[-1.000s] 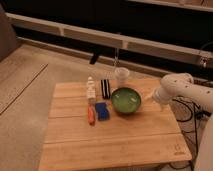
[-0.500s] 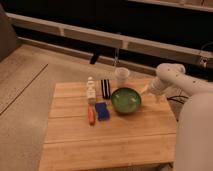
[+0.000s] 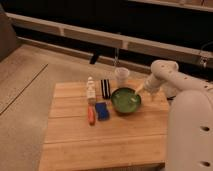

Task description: Drag the ceramic bowl in a circle

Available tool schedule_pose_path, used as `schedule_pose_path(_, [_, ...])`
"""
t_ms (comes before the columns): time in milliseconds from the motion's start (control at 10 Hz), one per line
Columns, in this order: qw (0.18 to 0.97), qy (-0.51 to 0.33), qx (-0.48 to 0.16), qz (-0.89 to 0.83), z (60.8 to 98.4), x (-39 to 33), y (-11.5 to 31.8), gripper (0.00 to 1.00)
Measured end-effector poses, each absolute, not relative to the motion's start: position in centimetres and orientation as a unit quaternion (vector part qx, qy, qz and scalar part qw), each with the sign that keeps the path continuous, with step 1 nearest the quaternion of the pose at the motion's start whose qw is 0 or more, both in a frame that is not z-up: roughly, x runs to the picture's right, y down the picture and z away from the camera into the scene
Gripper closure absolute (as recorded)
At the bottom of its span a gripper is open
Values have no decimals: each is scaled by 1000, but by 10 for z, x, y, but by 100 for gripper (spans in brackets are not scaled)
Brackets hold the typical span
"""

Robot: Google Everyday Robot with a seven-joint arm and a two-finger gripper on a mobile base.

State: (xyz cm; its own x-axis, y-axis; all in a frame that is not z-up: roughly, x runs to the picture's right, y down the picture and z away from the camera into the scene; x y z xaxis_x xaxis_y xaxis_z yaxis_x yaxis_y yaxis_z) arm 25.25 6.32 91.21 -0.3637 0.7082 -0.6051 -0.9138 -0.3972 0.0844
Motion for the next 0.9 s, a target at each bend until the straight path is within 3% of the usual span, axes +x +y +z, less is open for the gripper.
schedule_pose_path(300, [530, 255, -270, 762, 917, 243, 90, 35])
schedule_pose_path(900, [532, 259, -269, 760, 917, 244, 93, 35])
